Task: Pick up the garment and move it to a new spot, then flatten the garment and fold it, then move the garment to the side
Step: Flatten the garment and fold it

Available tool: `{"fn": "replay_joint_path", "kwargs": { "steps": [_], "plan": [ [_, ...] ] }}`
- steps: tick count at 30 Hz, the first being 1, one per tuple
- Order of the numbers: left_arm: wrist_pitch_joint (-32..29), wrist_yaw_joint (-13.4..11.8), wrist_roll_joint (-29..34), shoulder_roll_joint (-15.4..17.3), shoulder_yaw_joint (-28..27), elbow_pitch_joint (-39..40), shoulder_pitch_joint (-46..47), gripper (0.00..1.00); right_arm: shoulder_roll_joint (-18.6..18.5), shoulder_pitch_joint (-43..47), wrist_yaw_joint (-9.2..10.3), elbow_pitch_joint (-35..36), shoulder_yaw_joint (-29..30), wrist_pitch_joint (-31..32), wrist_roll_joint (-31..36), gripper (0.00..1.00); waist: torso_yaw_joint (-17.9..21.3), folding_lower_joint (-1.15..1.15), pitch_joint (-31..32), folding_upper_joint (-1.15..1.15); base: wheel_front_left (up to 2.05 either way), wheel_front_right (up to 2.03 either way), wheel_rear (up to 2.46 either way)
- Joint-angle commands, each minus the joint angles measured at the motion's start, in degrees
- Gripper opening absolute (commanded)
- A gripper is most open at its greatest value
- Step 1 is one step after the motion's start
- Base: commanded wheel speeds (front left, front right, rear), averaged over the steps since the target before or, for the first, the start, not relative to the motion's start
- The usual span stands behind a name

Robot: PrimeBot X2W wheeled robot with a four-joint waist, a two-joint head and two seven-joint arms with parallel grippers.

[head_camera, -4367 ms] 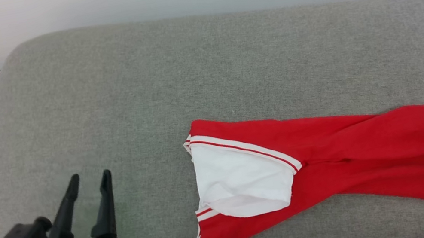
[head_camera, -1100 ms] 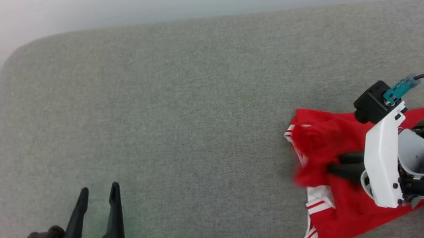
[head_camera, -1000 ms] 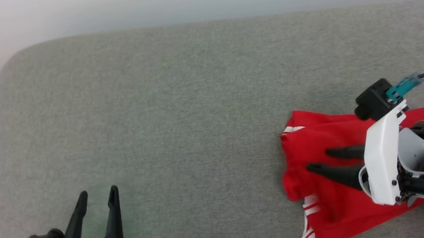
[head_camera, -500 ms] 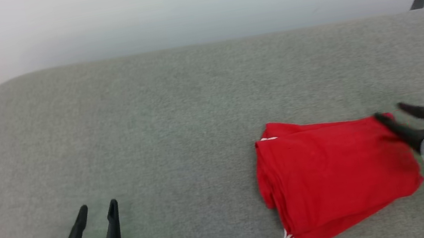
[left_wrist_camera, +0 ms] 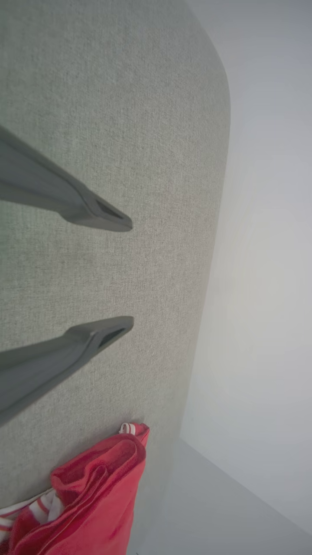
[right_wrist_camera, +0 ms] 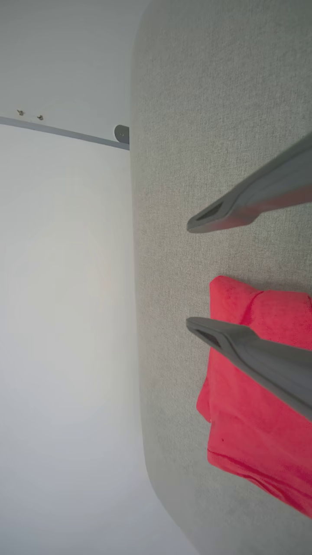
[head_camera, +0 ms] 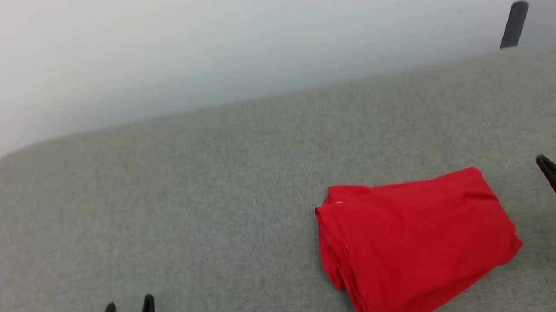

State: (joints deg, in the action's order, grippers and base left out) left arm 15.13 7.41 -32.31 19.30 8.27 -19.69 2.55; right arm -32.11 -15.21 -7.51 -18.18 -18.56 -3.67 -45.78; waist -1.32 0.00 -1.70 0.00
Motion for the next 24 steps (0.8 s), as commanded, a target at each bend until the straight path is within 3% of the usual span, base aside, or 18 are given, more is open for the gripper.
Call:
{"fn": "replay_joint_path", "kwargs": {
  "steps": [1,11,24],
  "plan": [
    [0.0,0.1,-0.2,0.0,-0.4,0.1,-0.8,1.00,0.1,1.0,0.05,-0.1,0.6,-0.6,0.1,1.00,0.5,0.00,1.8,0.00,0.00,0.00,0.00],
    [0.0,-1.1,1.9,1.2,-2.6,5.1,-6.5,1.00,2.0,8.6,0.05,2.1,5.5,-4.5,1.7,1.00,-0.1,0.00,4.6,0.00,0.00,0.00,0.00],
    [-1.3,-4.5,2.4,2.7,-3.9,16.2,-14.5,1.00,4.1,17.0,0.05,9.3,13.0,-0.9,4.1,1.00,-0.5,0.00,5.0,0.00,0.00,0.00,0.00]
  ]
}}
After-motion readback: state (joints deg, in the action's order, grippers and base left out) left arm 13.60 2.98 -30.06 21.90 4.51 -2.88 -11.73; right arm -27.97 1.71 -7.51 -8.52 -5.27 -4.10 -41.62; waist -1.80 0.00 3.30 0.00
